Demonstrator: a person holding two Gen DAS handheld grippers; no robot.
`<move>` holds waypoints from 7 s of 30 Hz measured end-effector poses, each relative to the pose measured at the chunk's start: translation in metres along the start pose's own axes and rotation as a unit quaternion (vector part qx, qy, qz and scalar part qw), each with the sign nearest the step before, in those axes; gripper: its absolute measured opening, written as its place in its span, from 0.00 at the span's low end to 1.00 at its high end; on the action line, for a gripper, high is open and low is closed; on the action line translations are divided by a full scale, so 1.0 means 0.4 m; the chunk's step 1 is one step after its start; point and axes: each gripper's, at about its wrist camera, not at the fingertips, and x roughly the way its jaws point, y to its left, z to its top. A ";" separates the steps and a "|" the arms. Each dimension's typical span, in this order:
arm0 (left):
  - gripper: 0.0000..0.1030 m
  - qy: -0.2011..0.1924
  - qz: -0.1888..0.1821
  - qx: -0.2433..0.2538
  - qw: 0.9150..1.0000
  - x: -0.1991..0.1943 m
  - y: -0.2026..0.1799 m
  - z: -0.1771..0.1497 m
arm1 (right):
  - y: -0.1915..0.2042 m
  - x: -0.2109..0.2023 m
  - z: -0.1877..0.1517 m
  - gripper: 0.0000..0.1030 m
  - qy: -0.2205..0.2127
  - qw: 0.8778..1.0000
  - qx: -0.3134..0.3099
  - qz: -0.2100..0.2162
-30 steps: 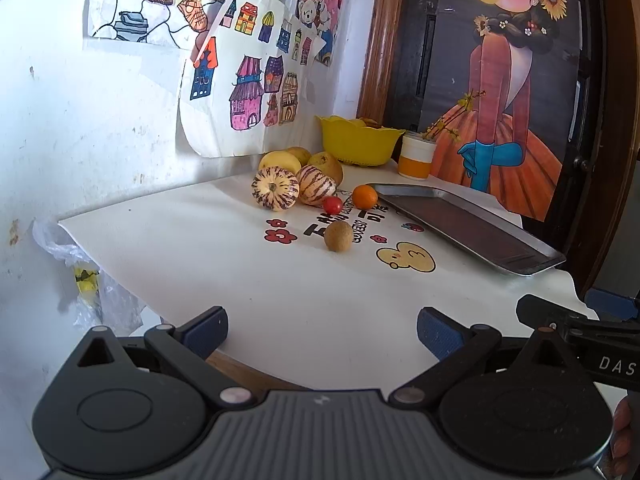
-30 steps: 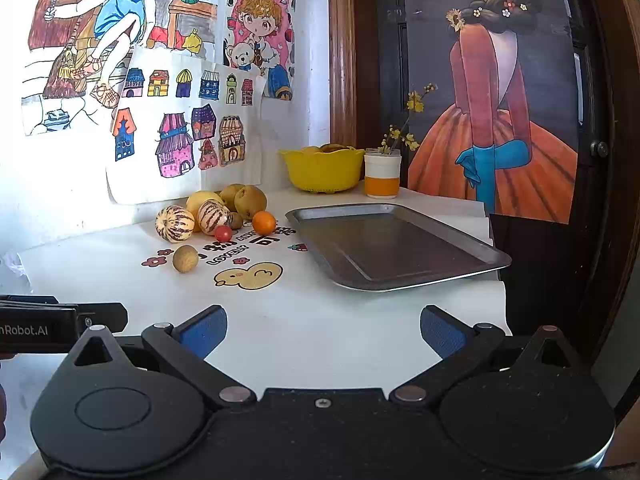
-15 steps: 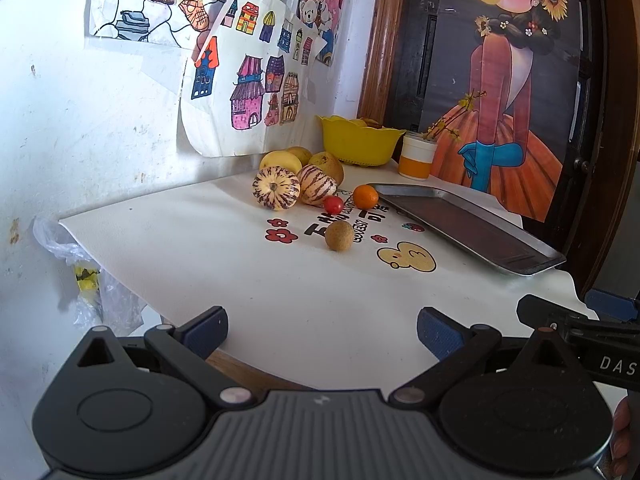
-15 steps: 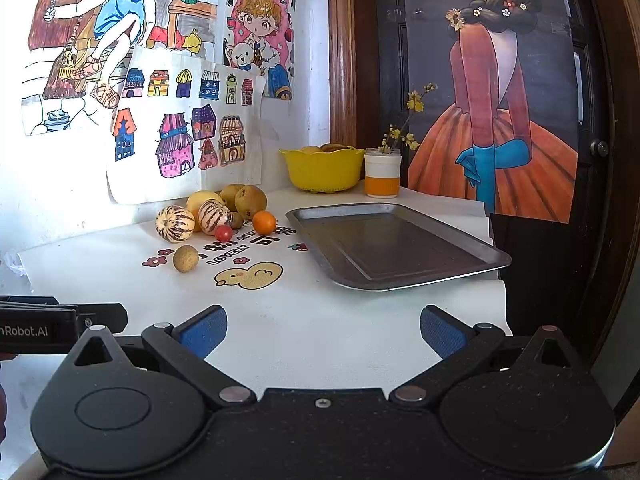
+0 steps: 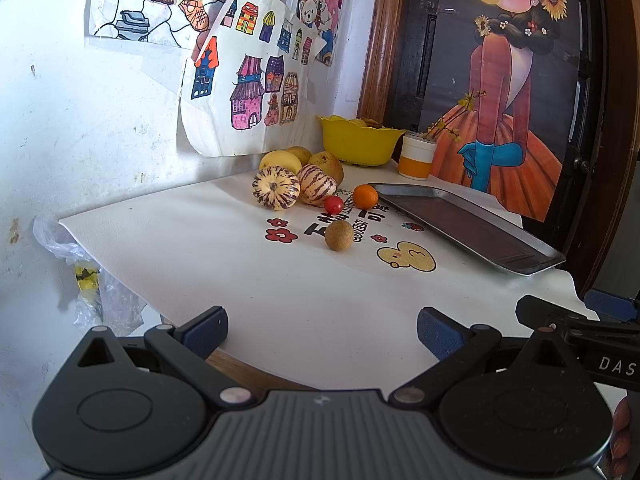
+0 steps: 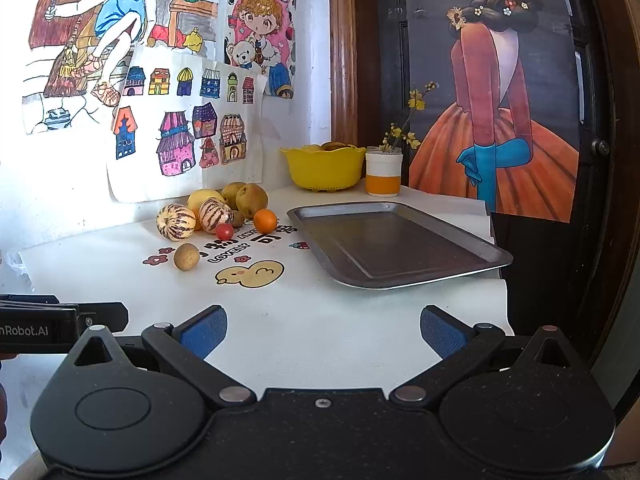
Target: Organize fruits
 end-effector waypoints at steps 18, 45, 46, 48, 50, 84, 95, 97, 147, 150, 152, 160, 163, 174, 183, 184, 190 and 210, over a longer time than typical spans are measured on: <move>1.00 -0.005 0.027 -0.017 1.000 0.014 0.033 0.027 | 0.014 0.005 0.038 1.00 -0.004 0.999 -0.021 0.044; 0.99 0.048 -0.015 0.004 0.999 0.293 0.165 0.320 | 0.224 0.328 0.248 0.97 0.134 0.955 -0.151 0.217; 0.99 0.051 -0.017 0.010 0.999 0.306 0.162 0.322 | 0.226 0.338 0.244 0.93 0.136 0.954 -0.151 0.221; 0.99 0.058 -0.021 0.022 0.998 0.335 0.154 0.322 | 0.228 0.355 0.238 0.89 0.140 0.952 -0.149 0.226; 0.99 0.066 -0.023 0.031 0.997 0.363 0.147 0.319 | 0.224 0.374 0.234 0.82 0.146 0.952 -0.135 0.232; 0.55 0.115 -0.031 0.029 0.992 0.434 0.117 0.300 | 0.153 0.401 0.217 0.30 0.166 0.951 -0.045 0.256; 0.55 0.114 -0.060 0.016 0.992 0.419 0.013 0.329 | -0.072 0.350 0.294 0.30 0.097 0.979 0.025 0.179; 0.55 0.105 -0.063 0.014 0.992 0.427 -0.016 0.340 | -0.125 0.356 0.303 0.30 0.086 0.983 0.044 0.159; 0.92 0.095 -0.093 0.023 0.991 0.578 -0.250 0.384 | -0.233 0.316 0.254 0.93 0.057 0.996 0.058 0.048; 0.99 0.074 -0.082 0.017 0.994 0.529 -0.221 0.387 | -0.208 0.279 0.261 0.99 0.044 0.997 0.045 0.042; 0.99 0.063 -0.075 0.016 0.995 0.495 -0.199 0.390 | -0.189 0.255 0.264 0.99 0.040 0.998 0.038 0.042; 0.99 0.047 -0.055 0.009 0.997 0.370 -0.082 0.363 | -0.105 0.192 0.250 0.99 0.062 0.995 0.029 0.066; 0.99 0.049 -0.041 0.007 0.998 0.331 -0.028 0.343 | -0.065 0.178 0.243 0.99 0.071 0.994 0.023 0.076; 0.99 0.071 0.012 0.003 0.997 0.244 0.146 0.266 | 0.097 0.171 0.212 0.99 0.113 0.987 -0.014 0.110; 1.00 0.071 0.022 0.018 0.997 0.218 0.211 0.240 | 0.194 0.226 0.190 0.99 0.147 0.981 -0.045 0.122; 1.00 0.070 0.021 0.021 0.997 0.219 0.212 0.241 | 0.199 0.230 0.192 0.99 0.147 0.981 -0.049 0.121; 1.00 0.067 0.011 0.027 0.997 0.239 0.208 0.259 | 0.228 0.270 0.203 0.99 0.147 0.979 -0.070 0.119; 0.99 0.069 -0.041 0.010 0.997 0.401 0.166 0.351 | 0.215 0.442 0.264 0.87 0.126 0.978 -0.105 0.128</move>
